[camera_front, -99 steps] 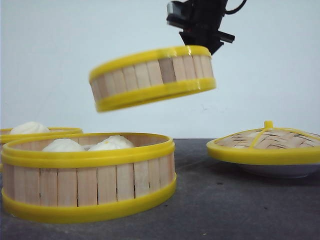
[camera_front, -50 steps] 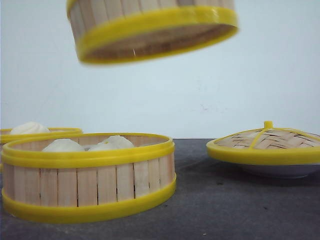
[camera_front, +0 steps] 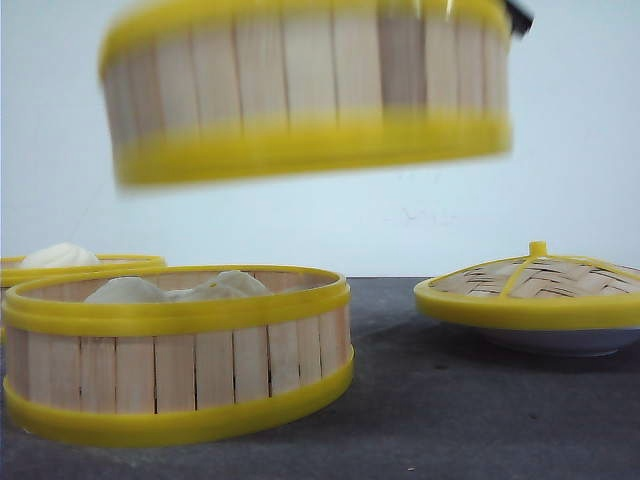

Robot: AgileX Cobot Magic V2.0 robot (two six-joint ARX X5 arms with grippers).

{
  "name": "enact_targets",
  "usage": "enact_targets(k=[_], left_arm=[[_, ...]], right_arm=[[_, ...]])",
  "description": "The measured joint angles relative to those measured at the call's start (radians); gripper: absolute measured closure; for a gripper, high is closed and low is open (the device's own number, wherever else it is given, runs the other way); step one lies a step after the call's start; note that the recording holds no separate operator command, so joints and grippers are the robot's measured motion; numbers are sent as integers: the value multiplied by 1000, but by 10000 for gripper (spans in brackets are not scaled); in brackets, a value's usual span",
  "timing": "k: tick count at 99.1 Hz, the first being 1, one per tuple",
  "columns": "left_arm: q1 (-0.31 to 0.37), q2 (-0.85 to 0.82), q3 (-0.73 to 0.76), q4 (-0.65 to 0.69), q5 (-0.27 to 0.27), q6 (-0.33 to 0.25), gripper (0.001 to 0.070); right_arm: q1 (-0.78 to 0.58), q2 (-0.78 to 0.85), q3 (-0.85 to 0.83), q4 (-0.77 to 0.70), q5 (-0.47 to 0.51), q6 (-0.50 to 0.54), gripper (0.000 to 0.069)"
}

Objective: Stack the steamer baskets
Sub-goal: 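Lift the gripped basket with the right gripper over the nearest basket, then lower the basket onto the nearest basket and open the right gripper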

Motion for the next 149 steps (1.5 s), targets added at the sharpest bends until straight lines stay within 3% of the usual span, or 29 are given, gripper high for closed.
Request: enact_targets(k=[42, 96, 149], left_arm=[[0, 0, 0, 0, 0, 0, 190], [0, 0, 0, 0, 0, 0, 190], [0, 0, 0, 1, 0, 0, 190]], right_arm=[[86, 118, -3, 247, -1, 39, 658], [88, 206, -3, 346, 0, 89, 658], [89, 265, -3, 334, -3, 105, 658]])
